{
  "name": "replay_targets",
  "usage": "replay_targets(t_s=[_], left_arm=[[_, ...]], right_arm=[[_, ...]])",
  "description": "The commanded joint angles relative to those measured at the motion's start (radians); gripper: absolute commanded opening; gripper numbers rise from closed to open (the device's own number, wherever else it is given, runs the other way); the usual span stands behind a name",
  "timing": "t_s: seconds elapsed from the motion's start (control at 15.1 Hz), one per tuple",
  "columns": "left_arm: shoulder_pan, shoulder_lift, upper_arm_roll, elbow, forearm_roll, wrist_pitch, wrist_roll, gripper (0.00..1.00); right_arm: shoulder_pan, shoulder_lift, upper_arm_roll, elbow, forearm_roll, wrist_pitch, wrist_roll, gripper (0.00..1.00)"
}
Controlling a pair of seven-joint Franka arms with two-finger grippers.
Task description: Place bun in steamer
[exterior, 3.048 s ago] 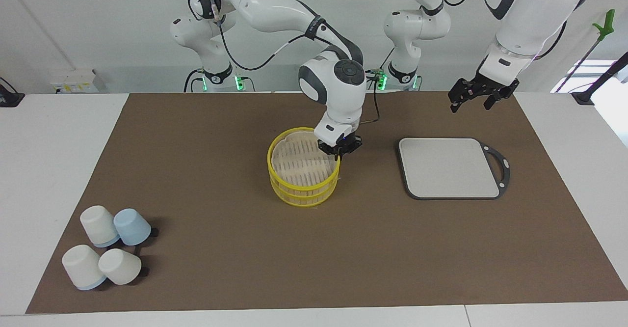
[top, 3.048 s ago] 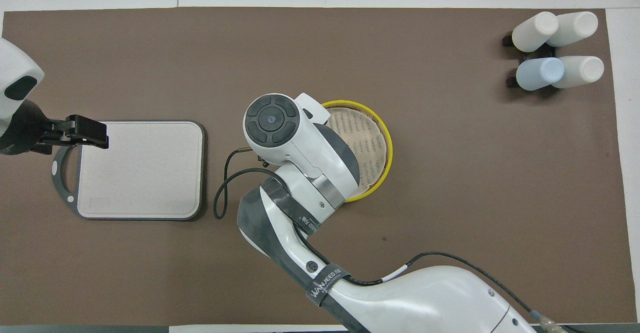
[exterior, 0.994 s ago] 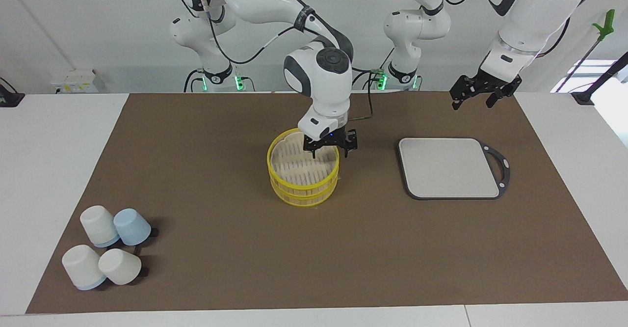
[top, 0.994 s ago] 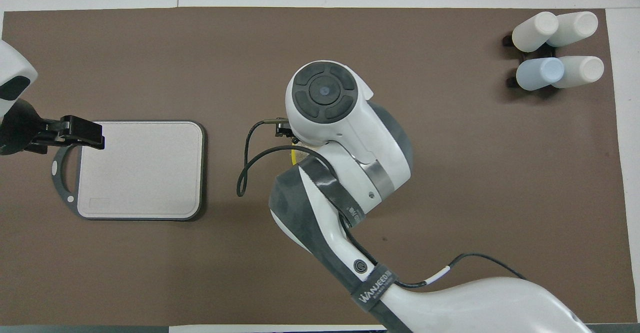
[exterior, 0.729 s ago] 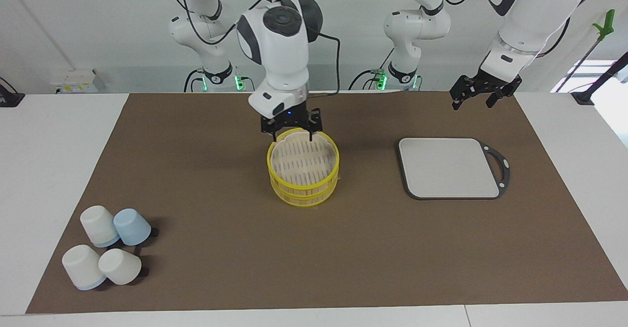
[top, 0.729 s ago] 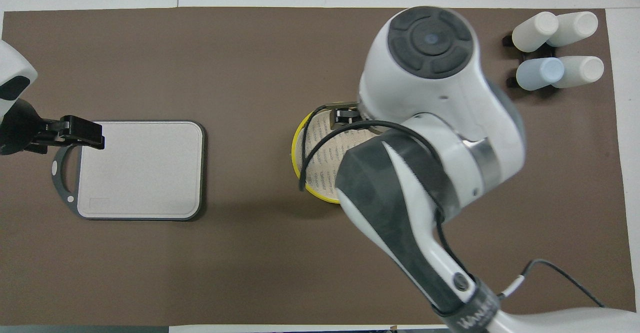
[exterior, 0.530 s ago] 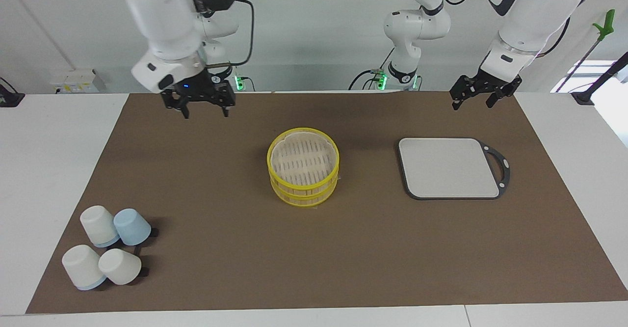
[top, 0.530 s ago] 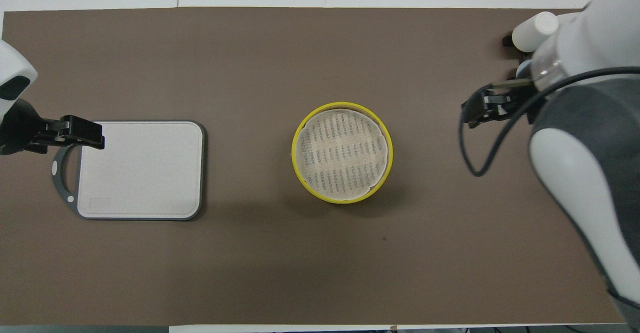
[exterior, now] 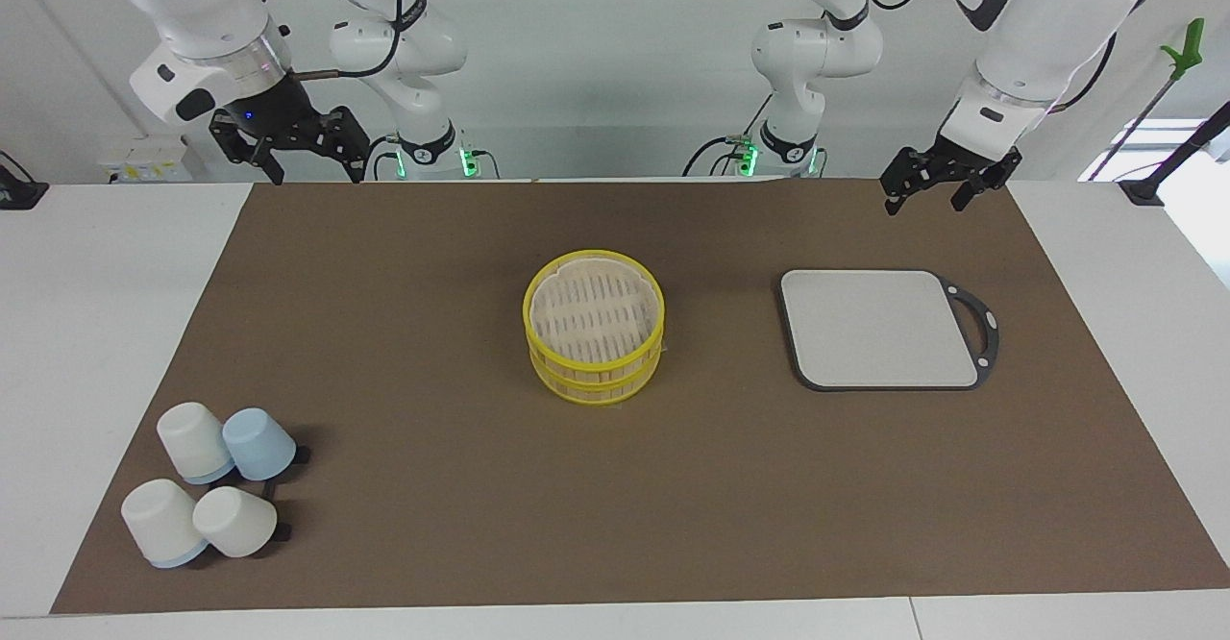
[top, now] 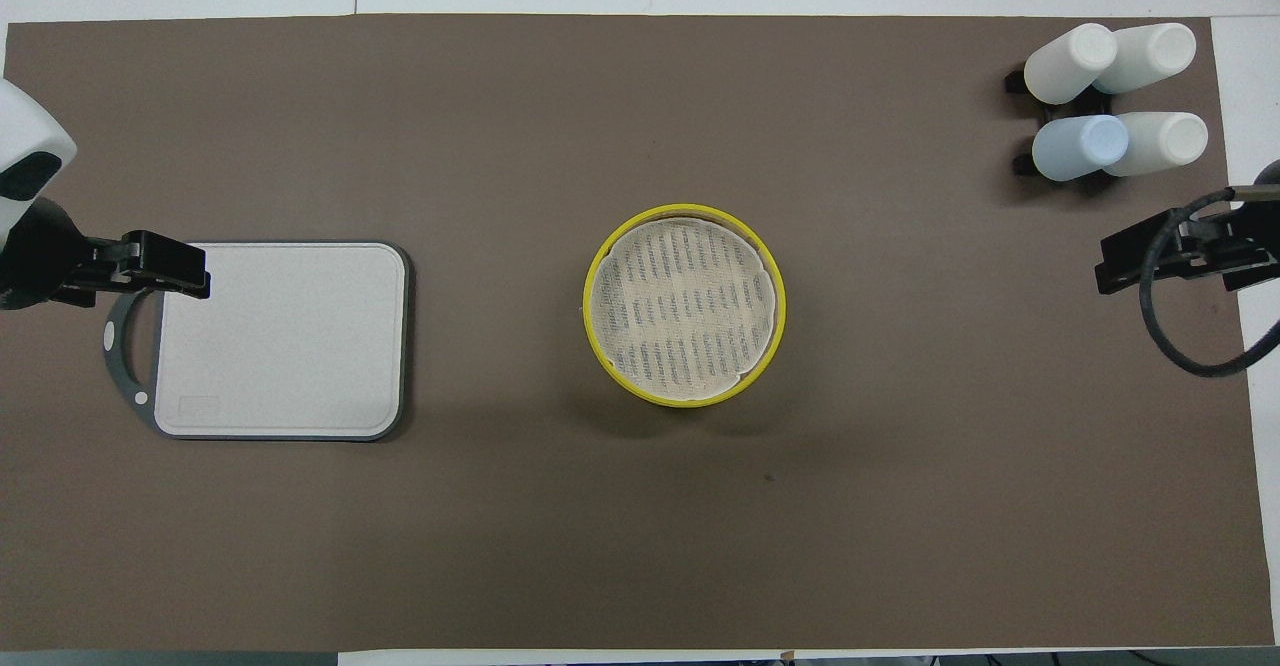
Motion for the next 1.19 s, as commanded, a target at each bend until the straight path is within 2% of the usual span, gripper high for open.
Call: replay_targets(t_s=[0.0, 0.13, 0.33, 0.6, 1.13], left_arm=[[-0.006, -0.003, 0.012, 0.01, -0.015, -0.008, 0.016, 1.0], [-0.006, -0.003, 0.012, 0.01, -0.015, -0.008, 0.016, 1.0], [-0.004, -0.003, 0.012, 0.009, -0.015, -0.007, 0.018, 1.0], [-0.004, -0.003, 0.012, 0.009, -0.015, -0.005, 0.016, 1.0], [-0.003, -0.003, 0.012, 0.009, -0.015, -0.003, 0.018, 1.0]], right_arm=[[-0.048, -0.069, 0.012, -0.139, 0.005, 0.089, -0.034, 1.0], [-0.045, -0.104, 0.011, -0.219, 0.003, 0.2, -0.065, 1.0], [0.025, -0.115, -0.034, -0.253, -0.003, 0.227, -0.066, 1.0], [0.05, -0.115, -0.081, -0.249, -0.003, 0.233, -0.071, 1.0], [0.056, -0.098, -0.085, -0.247, -0.009, 0.268, -0.07, 1.0]])
